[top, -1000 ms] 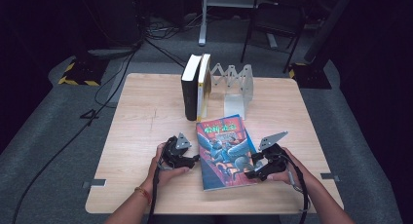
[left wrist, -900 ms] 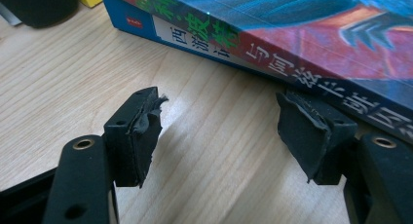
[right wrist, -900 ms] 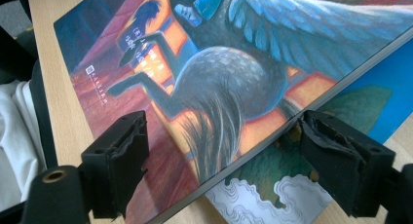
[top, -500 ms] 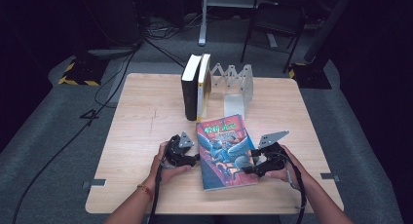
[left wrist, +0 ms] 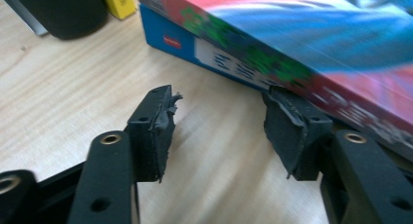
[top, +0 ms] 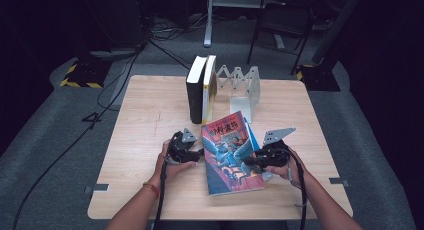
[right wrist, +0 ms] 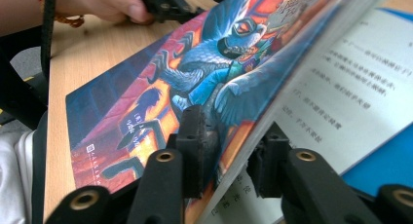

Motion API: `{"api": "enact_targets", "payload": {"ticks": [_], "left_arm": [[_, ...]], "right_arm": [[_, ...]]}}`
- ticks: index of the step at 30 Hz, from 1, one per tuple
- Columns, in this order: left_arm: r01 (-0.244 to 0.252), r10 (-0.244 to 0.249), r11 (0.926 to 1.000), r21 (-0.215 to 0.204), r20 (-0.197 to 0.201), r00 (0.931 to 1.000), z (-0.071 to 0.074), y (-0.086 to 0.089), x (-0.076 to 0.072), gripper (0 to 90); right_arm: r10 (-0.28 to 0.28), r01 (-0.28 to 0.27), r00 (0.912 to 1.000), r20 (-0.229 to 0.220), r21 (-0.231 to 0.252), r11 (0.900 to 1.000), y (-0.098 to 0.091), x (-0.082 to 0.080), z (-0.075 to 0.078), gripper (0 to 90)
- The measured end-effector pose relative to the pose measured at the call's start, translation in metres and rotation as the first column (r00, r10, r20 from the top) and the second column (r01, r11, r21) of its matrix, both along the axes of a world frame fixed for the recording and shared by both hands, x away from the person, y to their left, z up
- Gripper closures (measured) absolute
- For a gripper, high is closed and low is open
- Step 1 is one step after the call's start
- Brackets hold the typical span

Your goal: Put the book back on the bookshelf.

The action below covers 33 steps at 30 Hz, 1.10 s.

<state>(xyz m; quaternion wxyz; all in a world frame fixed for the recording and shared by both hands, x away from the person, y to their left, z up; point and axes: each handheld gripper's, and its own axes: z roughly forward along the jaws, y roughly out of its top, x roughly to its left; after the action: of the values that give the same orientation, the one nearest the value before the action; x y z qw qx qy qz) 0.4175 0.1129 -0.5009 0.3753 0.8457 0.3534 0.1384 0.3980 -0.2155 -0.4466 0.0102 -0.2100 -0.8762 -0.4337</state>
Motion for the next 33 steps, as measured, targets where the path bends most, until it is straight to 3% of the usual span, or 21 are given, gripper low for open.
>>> {"api": "enact_targets", "payload": {"ticks": [1,4,7,9,10,11,13,15,20,23,29,31,33], "left_arm": [[0.003,-0.003,1.0000,0.002,0.002,1.0000,0.001,0.000,0.002,48.5],[0.019,-0.018,0.9988,-0.045,0.008,0.9998,0.007,0.003,0.008,59.5],[0.036,-0.031,0.9941,-0.103,0.054,0.9981,0.019,0.006,0.009,67.8],[0.041,-0.034,0.9917,-0.122,0.058,0.9978,0.029,0.008,0.012,71.7],[0.039,-0.028,0.9910,-0.128,0.082,0.9962,0.036,0.009,0.013,71.8],[0.044,-0.032,0.9907,-0.129,0.098,0.9947,0.041,0.010,0.014,73.2],[0.044,-0.026,0.9889,-0.142,0.122,0.9922,0.055,0.012,0.016,73.4],[0.037,-0.014,0.9887,-0.145,0.154,0.9880,0.068,0.013,0.017,73.4],[0.038,-0.004,0.9874,-0.153,0.216,0.9764,0.095,0.016,0.020,74.2],[0.035,0.007,0.9850,-0.169,0.245,0.9694,0.109,0.015,0.021,75.2],[0.048,0.000,0.9844,-0.169,0.277,0.9609,0.116,0.012,0.015,75.8],[0.049,0.002,0.9830,-0.177,0.277,0.9609,0.115,0.012,0.014,75.5],[0.056,0.000,0.9792,-0.195,0.276,0.9611,0.115,0.012,0.011,75.5]], "right_arm": [[0.001,-0.001,0.9999,0.012,-0.004,1.0000,0.000,-0.001,0.000,71.2],[0.006,-0.007,0.9993,0.036,0.013,0.9999,-0.001,-0.003,0.003,72.9],[-0.001,-0.002,0.9966,0.082,0.030,0.9995,-0.002,-0.006,0.009,73.9],[-0.010,0.004,0.9902,0.139,0.041,0.9992,-0.004,-0.007,0.015,74.9],[-0.014,0.008,0.9863,0.164,0.037,0.9993,-0.003,-0.008,0.017,75.1],[-0.020,0.011,0.9794,0.201,0.046,0.9989,-0.003,-0.008,0.019,75.8],[-0.031,0.019,0.9723,0.232,0.056,0.9983,-0.003,-0.008,0.023,76.5],[-0.046,0.028,0.9551,0.293,0.068,0.9973,-0.001,-0.006,0.030,77.9],[-0.081,0.047,0.9192,0.385,0.097,0.9942,0.001,-0.003,0.042,81.4],[-0.098,0.052,0.9033,0.418,0.120,0.9914,0.000,-0.001,0.046,83.2],[-0.129,0.058,0.8771,0.463,0.165,0.9847,-0.003,-0.006,0.039,83.9],[-0.129,0.057,0.8734,0.470,0.166,0.9846,-0.004,-0.009,0.036,84.0],[-0.130,0.054,0.8604,0.493,0.165,0.9847,-0.006,-0.017,0.030,84.3]]}}
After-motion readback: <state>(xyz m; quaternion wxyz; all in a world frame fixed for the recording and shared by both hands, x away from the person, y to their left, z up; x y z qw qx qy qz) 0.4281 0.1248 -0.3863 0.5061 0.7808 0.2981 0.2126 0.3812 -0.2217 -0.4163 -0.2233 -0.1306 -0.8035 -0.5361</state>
